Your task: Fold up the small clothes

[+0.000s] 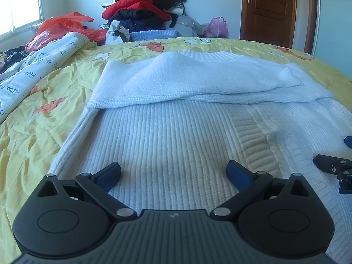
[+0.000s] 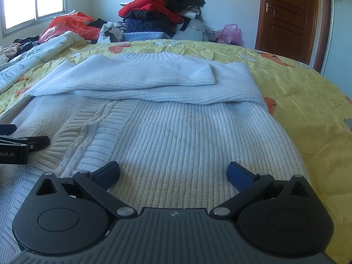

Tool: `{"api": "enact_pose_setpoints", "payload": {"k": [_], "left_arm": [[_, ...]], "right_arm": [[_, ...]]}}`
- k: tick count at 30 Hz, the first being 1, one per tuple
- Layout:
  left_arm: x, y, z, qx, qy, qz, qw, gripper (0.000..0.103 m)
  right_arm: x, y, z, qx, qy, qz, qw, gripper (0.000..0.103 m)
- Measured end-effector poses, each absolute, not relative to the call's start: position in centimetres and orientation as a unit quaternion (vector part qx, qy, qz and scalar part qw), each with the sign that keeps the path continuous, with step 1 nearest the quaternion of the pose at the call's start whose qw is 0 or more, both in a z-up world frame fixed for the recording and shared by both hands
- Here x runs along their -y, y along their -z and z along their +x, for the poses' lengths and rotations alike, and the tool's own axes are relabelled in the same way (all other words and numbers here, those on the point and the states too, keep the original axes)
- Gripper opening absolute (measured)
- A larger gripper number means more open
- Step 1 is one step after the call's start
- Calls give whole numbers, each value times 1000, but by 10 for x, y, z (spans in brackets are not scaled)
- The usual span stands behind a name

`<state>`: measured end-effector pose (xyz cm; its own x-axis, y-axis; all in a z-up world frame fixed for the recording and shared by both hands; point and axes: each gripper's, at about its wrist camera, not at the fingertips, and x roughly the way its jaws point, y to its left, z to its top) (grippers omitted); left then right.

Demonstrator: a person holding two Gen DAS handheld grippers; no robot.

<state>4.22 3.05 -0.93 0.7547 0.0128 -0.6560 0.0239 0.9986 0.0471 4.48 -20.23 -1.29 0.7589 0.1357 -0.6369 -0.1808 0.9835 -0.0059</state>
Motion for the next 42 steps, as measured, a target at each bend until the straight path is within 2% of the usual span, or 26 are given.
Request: {"api": "enact_pose_setpoints", "payload": {"k": [42], "left_arm": [[-31,11,14,-343,-2,16,939,103]], "right_arm": [[207,14,31,-335,-76,-29,939,101]]}}
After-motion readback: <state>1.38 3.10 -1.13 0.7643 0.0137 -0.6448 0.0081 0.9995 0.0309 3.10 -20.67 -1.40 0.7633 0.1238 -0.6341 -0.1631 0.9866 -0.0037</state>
